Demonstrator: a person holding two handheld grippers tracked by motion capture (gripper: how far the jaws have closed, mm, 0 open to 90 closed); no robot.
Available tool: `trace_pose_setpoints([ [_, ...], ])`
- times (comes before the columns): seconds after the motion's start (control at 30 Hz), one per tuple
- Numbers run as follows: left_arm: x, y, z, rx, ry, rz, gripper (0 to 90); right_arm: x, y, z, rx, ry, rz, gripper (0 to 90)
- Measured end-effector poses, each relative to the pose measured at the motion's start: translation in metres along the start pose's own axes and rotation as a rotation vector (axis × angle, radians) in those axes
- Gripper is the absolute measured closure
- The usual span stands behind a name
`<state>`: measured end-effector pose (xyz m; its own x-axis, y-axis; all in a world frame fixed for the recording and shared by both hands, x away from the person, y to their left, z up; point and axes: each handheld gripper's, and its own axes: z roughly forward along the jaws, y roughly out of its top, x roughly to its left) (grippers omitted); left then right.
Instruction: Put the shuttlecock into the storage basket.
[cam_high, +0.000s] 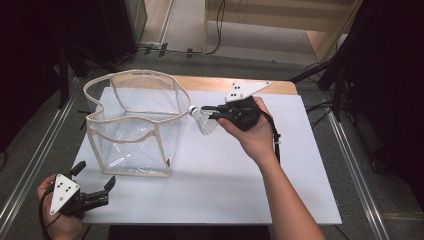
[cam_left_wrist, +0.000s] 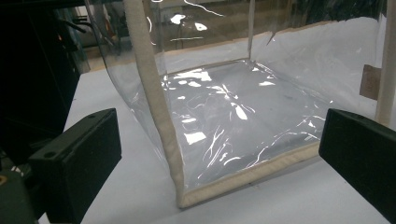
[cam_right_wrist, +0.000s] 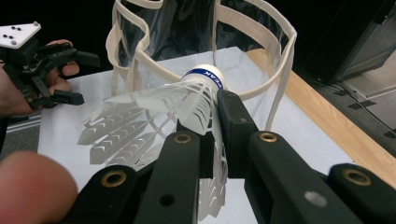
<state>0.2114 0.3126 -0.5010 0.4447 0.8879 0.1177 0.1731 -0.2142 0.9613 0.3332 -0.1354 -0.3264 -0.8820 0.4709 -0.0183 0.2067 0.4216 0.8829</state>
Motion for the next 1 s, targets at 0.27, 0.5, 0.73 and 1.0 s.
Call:
trace_pose_setpoints([
  [0.27,0.0,0.0,0.0,0.0,-0.002,-0.002,0.0,-0.001,0.006,0.003,-0.003,0.0,-0.002,83.4],
  [0.5,0.0,0.0,0.0,-0.002,-0.002,-0.002,0.0,-0.003,0.011,0.008,-0.002,0.004,-0.006,83.3],
  [0.73,0.001,0.0,0.0,-0.003,-0.004,-0.005,0.0,-0.005,0.015,0.012,-0.006,0.004,-0.004,83.4],
  [1.0,0.001,0.0,0.0,-0.008,-0.003,-0.015,0.0,-0.006,0.019,0.019,-0.001,0.008,-0.001,83.4],
])
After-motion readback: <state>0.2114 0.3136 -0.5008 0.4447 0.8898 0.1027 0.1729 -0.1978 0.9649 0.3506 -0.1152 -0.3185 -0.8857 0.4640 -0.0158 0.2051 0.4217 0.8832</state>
